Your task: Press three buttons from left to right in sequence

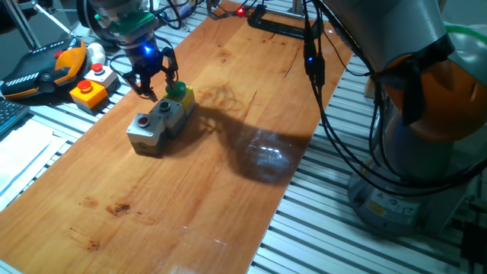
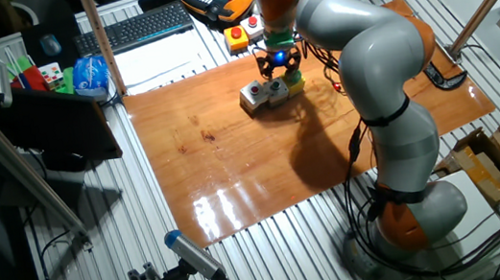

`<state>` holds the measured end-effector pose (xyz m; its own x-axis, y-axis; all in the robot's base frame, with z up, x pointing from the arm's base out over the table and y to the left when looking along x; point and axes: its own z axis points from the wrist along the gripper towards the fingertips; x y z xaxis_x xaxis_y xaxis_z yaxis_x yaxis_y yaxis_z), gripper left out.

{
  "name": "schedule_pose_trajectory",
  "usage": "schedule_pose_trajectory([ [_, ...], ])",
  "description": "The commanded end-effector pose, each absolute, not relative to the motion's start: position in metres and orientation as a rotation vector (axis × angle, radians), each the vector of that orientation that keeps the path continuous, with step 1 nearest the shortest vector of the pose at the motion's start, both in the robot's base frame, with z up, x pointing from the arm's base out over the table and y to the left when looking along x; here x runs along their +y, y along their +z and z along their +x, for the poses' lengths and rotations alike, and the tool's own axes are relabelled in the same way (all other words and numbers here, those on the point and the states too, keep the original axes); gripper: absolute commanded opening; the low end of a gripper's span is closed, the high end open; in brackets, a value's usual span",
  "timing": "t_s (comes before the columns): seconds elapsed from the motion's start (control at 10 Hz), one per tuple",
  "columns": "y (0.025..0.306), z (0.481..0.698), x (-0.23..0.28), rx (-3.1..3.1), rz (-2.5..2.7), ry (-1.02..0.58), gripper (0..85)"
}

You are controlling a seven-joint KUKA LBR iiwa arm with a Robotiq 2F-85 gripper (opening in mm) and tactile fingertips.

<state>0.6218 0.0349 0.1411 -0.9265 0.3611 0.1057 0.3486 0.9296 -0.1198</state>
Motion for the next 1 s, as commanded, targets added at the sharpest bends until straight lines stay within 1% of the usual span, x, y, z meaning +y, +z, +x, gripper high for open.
schedule_pose_trajectory([
  [0.0, 0.1407, 0.6223, 0.0344, -2.961, -0.540, 0.148, 58.0],
  [0.3, 0.1399, 0.6213, 0.0350, -2.968, -0.516, 0.150, 58.0],
  [0.5, 0.1399, 0.6213, 0.0350, -2.976, -0.549, 0.207, 60.7],
  [0.6, 0.1399, 0.6213, 0.0350, -2.938, -0.599, 0.224, 70.0],
  [0.7, 0.1399, 0.6213, 0.0350, -2.963, -0.539, 0.246, 73.3],
  [0.9, 0.1399, 0.6213, 0.0350, -2.984, -0.399, 0.207, 70.7],
])
